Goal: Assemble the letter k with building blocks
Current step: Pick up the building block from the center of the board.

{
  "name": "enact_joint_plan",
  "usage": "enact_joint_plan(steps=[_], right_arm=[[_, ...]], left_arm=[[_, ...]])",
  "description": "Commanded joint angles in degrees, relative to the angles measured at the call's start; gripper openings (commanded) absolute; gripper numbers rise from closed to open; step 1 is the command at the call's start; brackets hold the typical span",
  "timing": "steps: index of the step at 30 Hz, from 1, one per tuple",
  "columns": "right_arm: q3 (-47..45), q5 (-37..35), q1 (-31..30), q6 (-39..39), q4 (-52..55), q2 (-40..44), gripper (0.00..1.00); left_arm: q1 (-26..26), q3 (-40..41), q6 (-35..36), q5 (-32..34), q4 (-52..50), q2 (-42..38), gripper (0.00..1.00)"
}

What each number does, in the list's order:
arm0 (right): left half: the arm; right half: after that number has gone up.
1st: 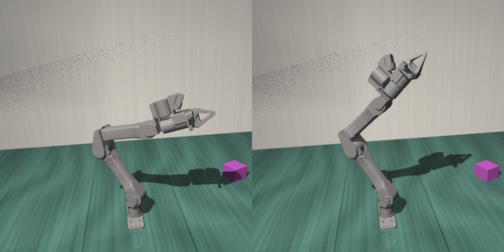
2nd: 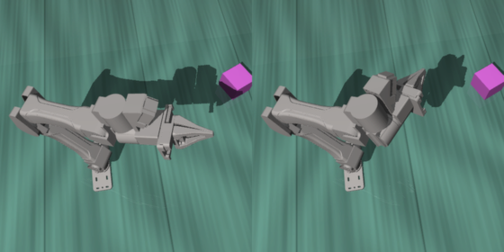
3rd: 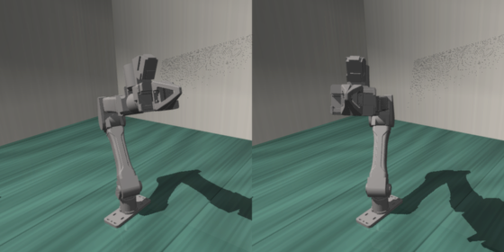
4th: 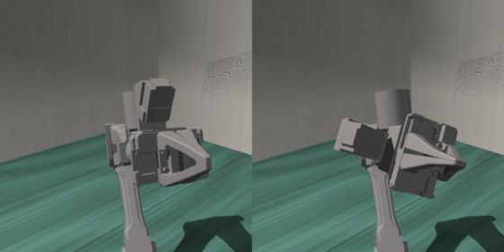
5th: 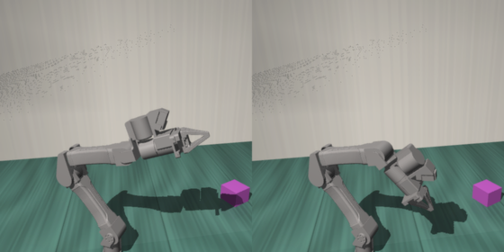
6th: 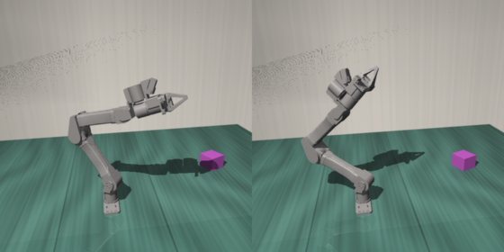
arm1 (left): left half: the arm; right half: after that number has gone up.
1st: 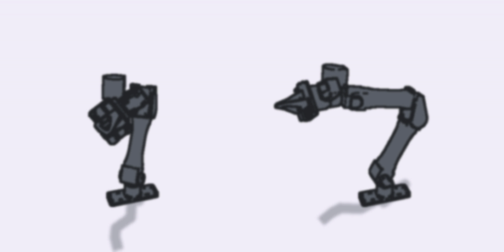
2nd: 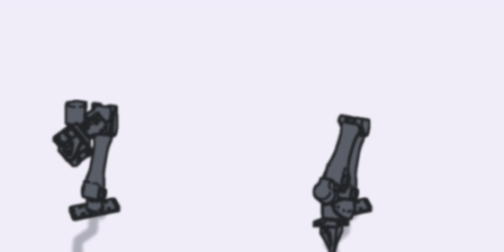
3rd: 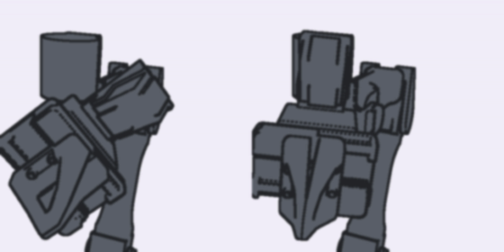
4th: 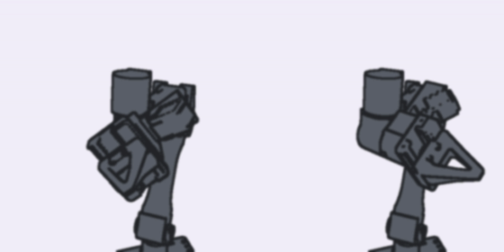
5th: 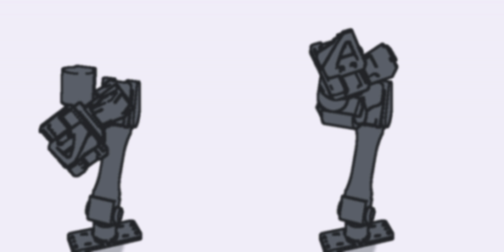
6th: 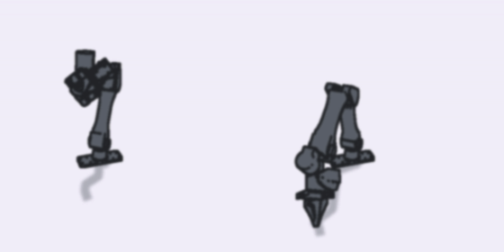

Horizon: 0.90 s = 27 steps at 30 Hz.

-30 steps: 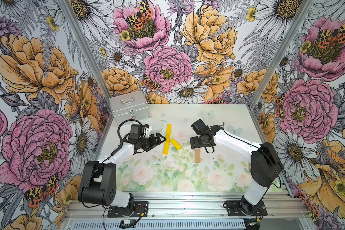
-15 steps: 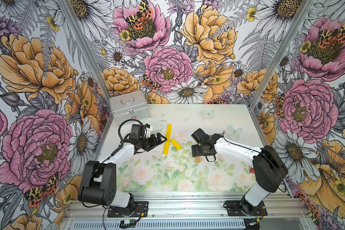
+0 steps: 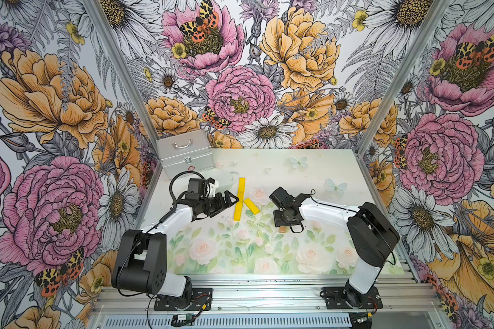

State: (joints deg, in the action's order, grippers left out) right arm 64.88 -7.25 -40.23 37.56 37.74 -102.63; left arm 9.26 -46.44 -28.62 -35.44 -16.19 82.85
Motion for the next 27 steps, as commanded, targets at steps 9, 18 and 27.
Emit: enact_joint_plan(steps=[9, 18, 27], right_arm=[[3.0, 0.3, -0.5, -1.1, -1.1, -3.8, 0.34], [5.8, 2.1, 1.0, -5.9, -0.6, -5.4, 0.22], [19.6, 0.2, 3.6, -19.3, 6.7, -12.0, 0.12]], left_arm=[[0.0, 0.7, -0.5, -1.1, 1.3, -0.1, 0.99], [-0.3, 0.8, -0.4, -1.1, 1.3, -0.5, 0.99], [-0.7, 1.0, -0.4, -1.0, 1.3, -1.5, 0.99]])
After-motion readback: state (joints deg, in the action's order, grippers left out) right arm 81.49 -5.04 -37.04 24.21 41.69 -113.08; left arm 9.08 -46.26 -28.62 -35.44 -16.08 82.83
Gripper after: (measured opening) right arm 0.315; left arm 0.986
